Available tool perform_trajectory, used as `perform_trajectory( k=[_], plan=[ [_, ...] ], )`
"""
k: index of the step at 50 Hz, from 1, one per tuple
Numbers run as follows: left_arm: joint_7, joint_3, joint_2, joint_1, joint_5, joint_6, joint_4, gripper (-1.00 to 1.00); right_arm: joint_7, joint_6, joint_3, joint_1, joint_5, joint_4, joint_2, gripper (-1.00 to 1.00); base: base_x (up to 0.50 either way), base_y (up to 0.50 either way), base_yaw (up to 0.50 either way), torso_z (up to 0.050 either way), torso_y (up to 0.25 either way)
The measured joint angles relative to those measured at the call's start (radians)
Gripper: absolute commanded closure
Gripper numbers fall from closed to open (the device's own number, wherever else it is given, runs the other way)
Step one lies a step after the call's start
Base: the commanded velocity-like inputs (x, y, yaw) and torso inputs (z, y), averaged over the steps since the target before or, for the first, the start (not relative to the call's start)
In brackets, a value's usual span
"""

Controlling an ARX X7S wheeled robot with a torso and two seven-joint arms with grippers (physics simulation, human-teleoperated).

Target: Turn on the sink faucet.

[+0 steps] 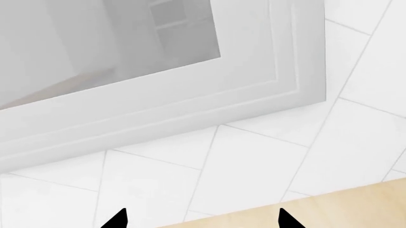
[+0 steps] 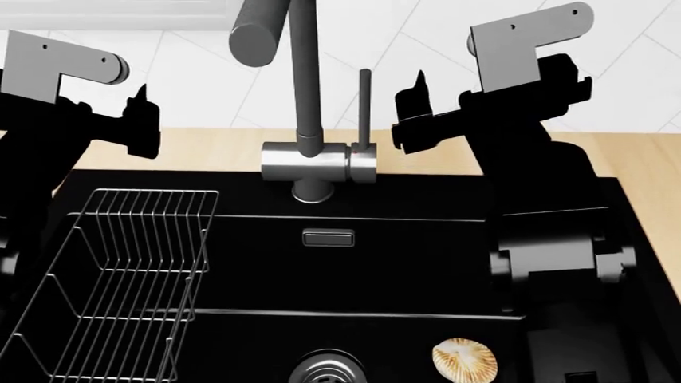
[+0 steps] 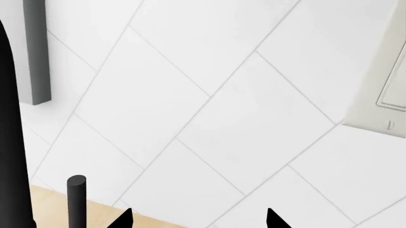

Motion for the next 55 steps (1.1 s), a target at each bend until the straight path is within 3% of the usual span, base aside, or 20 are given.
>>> perform_trajectory(
  k=[11, 37, 48, 55],
  plan=[
    [0.012, -0.019, -0.003, -0.003, 0.008, 0.022, 0.001, -1.00, -0.006, -0.005, -0.003, 0.012, 0.003, 0.002, -0.011, -1.00, 0.00, 0.00, 0.00, 0.013, -0.084],
    [0.003, -0.024, -0.010, 0.004, 0.035, 0.051, 0.001, -1.00, 0.005, 0.250, 0.012, -0.120, 0.069, -0.414, 0.035, -1.00, 0.00, 0.00, 0.00, 0.019, -0.140],
    [-0.010, -0.041, -0.012, -0.001, 0.023, 0.039, 0.004, -1.00, -0.022, 0.293, 0.000, -0.125, 0.091, -0.467, 0.025, -1.00, 0.00, 0.00, 0.00, 0.000, 0.000],
    [-0.010, -0.047, -0.012, 0.006, 0.019, 0.034, 0.008, -1.00, -0.049, 0.251, -0.013, -0.080, 0.091, -0.362, -0.011, -1.00, 0.00, 0.00, 0.00, 0.000, 0.000]
  ],
)
